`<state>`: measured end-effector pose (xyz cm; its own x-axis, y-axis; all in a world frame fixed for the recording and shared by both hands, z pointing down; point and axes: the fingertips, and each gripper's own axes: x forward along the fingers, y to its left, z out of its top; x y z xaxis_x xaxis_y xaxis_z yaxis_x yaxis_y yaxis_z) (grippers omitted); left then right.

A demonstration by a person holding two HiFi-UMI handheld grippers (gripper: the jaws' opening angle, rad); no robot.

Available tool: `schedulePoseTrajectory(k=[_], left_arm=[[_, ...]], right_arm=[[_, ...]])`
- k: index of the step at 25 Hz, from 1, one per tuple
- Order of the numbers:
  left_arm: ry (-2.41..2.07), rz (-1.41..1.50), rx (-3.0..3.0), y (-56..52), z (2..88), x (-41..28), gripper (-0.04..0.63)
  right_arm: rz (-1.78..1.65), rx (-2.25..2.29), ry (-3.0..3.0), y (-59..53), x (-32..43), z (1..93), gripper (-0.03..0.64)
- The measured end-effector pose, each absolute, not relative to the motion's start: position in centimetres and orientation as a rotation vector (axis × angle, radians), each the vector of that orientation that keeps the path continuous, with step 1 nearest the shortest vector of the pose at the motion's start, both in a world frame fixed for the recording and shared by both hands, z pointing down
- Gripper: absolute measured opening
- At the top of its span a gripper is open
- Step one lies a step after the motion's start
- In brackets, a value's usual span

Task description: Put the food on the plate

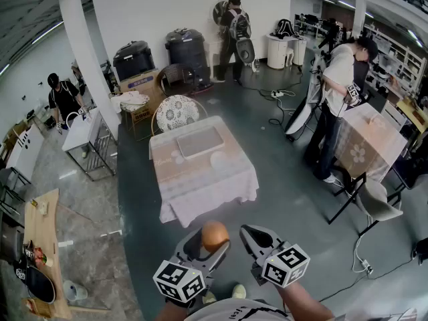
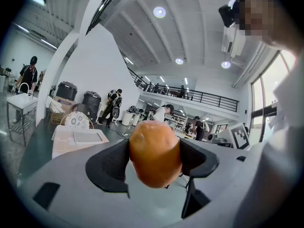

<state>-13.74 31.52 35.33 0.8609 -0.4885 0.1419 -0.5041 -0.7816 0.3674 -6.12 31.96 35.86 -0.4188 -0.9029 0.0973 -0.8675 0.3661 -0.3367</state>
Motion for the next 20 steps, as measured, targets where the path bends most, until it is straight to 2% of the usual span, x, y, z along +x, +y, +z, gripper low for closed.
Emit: schedulePoseTrajectory(k=[20], left_arm=[[-0.787,0.071,2.636,30.1,35.7,-11.3,0.331]], right_arm=[[-0.506,-1.606,2.483,31.0,-3.4,35.5,0.015]])
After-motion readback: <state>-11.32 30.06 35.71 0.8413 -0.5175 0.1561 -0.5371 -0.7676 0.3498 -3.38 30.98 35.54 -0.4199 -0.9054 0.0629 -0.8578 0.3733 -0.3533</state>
